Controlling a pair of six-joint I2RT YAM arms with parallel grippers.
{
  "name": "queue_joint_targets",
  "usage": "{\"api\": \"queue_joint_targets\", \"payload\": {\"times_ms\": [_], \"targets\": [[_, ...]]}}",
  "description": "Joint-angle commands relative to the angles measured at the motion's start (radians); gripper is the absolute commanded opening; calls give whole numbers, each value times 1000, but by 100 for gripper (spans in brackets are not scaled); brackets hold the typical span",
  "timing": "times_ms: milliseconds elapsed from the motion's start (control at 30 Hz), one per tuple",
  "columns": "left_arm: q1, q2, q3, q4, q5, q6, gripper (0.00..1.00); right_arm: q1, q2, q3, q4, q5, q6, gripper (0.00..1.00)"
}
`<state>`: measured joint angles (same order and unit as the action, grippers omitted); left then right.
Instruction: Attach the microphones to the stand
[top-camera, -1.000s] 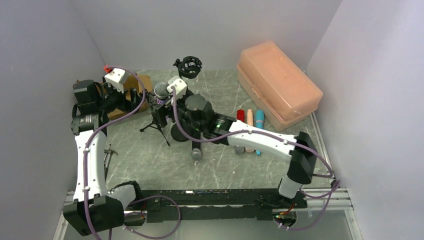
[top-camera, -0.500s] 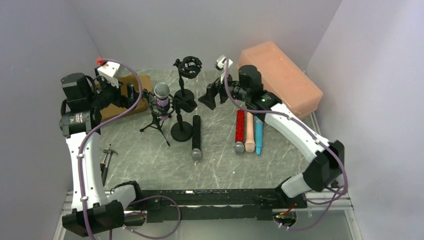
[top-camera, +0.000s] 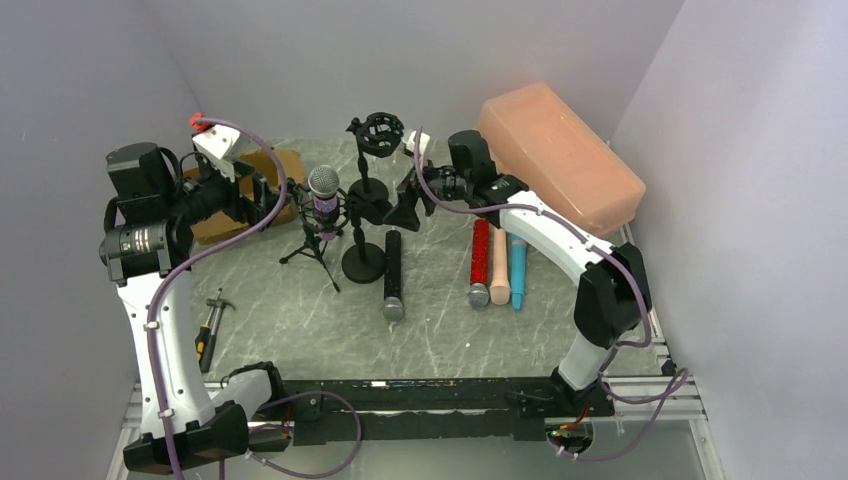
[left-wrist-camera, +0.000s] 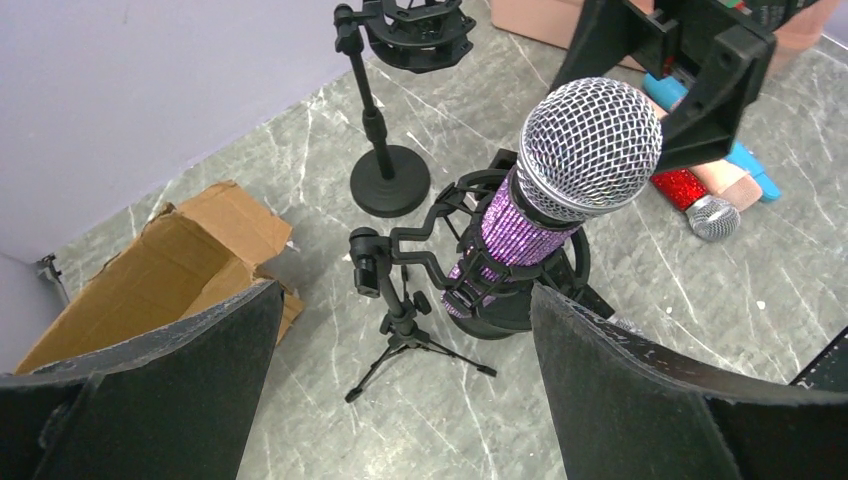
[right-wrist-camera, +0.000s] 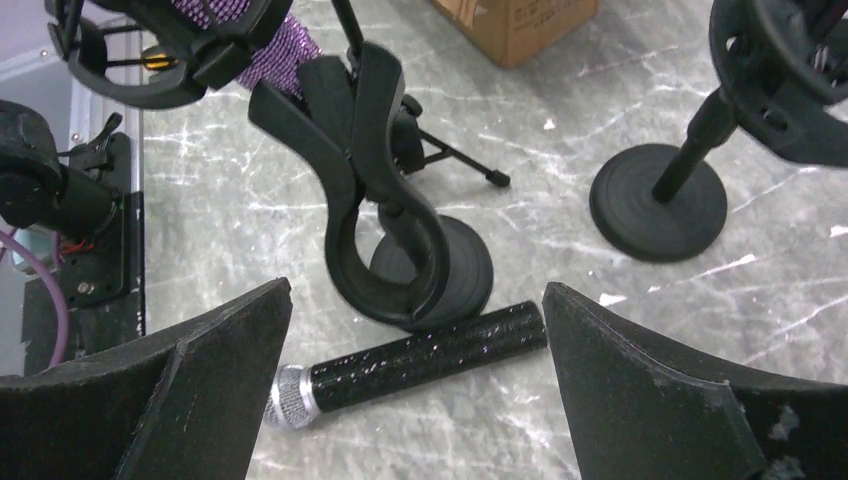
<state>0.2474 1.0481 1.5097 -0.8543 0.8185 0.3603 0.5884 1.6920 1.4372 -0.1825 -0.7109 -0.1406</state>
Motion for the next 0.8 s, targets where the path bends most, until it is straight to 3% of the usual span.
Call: {"api": "queue_joint_targets", "payload": {"times_ms": [0, 267, 333, 467, 567, 767], "targets": [[-3, -8, 38, -26, 55, 23, 99, 0, 51, 72, 127, -66, -7, 98], [-2, -3, 72, -36, 63, 14, 99, 95, 131, 128, 52, 86, -90, 87], [-3, -10, 71, -22, 58, 5, 100, 106, 125, 112, 72, 128, -80, 76], [-2, -17, 64, 1, 53, -10, 99, 106, 87, 89, 58, 185, -53, 40], [-3, -21, 66, 5, 47, -8, 99, 106, 35, 56, 29, 232, -59, 22], [-3, -19, 77, -21, 58, 0, 99, 99, -44, 17, -68, 283, -73, 11]]}}
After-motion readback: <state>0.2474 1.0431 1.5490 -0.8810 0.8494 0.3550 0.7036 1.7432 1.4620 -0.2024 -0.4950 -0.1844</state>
